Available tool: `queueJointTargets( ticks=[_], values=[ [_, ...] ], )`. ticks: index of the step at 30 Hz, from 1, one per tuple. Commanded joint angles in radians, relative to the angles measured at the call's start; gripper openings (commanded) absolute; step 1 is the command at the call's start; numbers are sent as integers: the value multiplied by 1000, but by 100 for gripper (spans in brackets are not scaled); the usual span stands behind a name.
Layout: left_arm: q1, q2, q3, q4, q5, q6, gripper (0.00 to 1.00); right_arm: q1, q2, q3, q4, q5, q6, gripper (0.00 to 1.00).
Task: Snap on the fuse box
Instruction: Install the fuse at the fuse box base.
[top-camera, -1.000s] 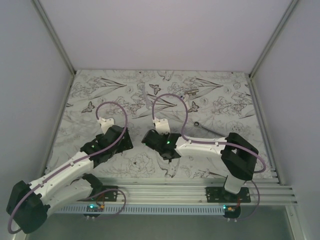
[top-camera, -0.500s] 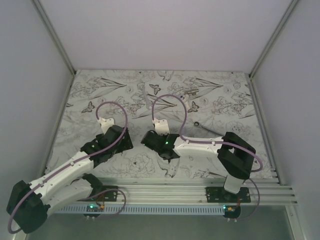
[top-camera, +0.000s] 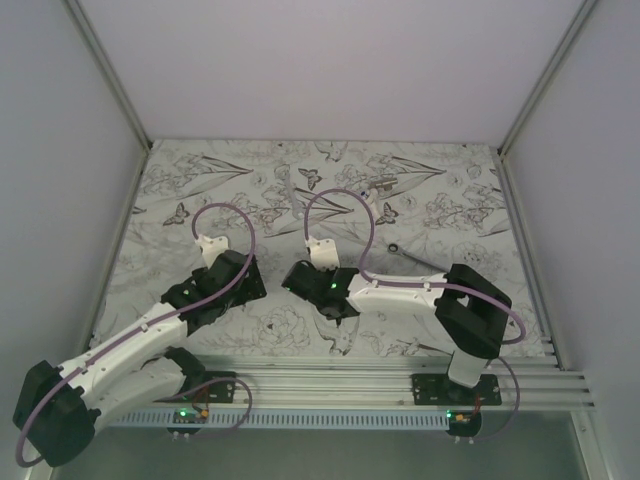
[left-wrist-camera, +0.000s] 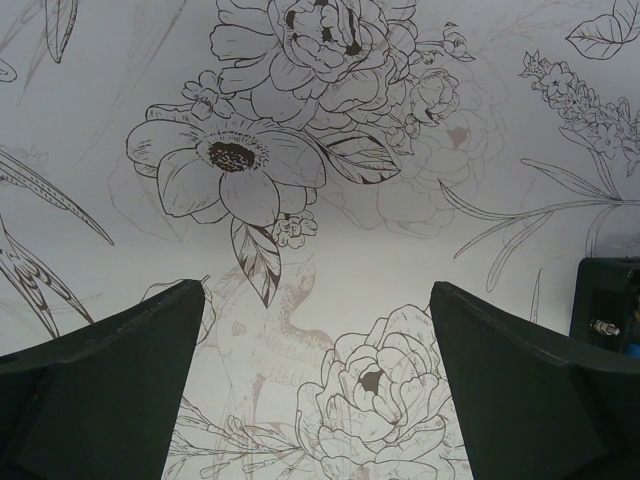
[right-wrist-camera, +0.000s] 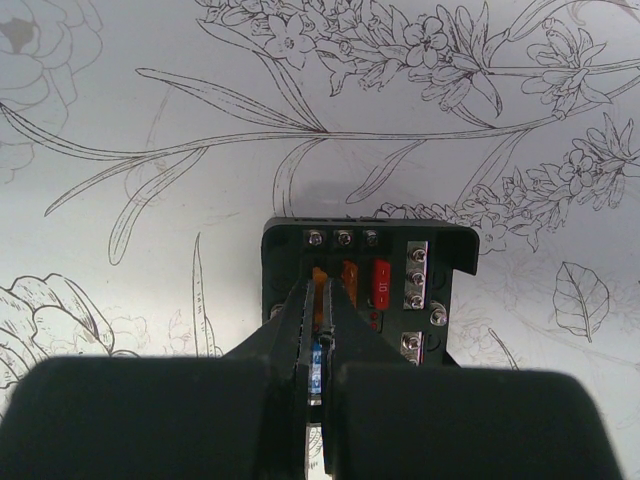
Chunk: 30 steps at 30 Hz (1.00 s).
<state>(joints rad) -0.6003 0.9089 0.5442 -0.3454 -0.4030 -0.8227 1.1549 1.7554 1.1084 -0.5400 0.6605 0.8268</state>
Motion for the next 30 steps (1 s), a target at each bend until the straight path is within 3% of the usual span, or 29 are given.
queueJointTargets(
  ticks=[1,16,30],
  values=[
    [7,4,20,-38,-20,-7,100,-10,-3,-28,12,-17,47,0],
    [7,5,19,-38,-21,-12,100,-12,-24,-72,47,-161,-77,0],
    [7,-5,16,-40,-23,-13,100,-15,-33,-120,64,-188,-126,0]
  ],
)
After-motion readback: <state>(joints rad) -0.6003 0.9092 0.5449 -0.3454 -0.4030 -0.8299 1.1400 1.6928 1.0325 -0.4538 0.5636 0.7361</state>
